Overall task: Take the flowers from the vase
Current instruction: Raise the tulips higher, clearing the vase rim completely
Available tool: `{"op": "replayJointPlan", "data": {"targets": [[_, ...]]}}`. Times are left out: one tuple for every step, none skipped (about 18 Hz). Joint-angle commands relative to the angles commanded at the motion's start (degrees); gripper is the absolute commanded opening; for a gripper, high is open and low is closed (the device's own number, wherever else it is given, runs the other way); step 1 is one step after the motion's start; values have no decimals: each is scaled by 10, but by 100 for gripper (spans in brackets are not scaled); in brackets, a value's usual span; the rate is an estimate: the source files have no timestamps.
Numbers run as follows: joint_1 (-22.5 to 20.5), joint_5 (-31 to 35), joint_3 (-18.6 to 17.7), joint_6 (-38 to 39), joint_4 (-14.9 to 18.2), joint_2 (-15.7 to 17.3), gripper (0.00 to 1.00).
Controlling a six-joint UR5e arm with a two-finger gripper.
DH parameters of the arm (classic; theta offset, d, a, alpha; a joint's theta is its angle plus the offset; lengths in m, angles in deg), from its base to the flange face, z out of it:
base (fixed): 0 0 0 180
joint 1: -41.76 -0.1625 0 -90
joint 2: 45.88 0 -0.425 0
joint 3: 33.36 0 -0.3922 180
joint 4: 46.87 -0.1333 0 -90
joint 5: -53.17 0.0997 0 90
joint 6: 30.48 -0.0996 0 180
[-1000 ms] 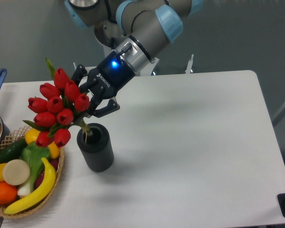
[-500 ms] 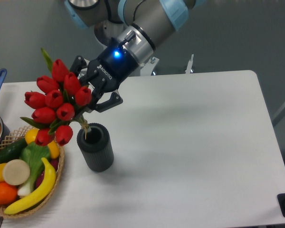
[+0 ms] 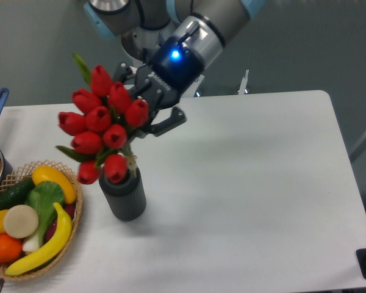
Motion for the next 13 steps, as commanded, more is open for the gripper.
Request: {"op": "replayJointPlan", "data": {"targets": [[-9, -8, 2, -2, 0, 0, 48], [-18, -17, 2, -3, 0, -4, 48], [-25, -25, 2, -3, 0, -7, 48], [-29, -31, 2, -4, 0, -8, 48], [-36, -31, 2, -4, 0, -8, 48], [-42, -31, 0, -4, 0, -8, 48], [-47, -32, 0, -4, 0, -8, 48], [-51, -32, -1, -4, 0, -8, 48], [-54, -32, -1, -4, 0, -9, 48], [-58, -33, -3, -4, 0, -8, 48], [-58, -32, -4, -5, 0, -8, 48], [-59, -32, -5, -5, 0, -9, 48], [-59, -32, -5, -4, 0, -8, 48]]}}
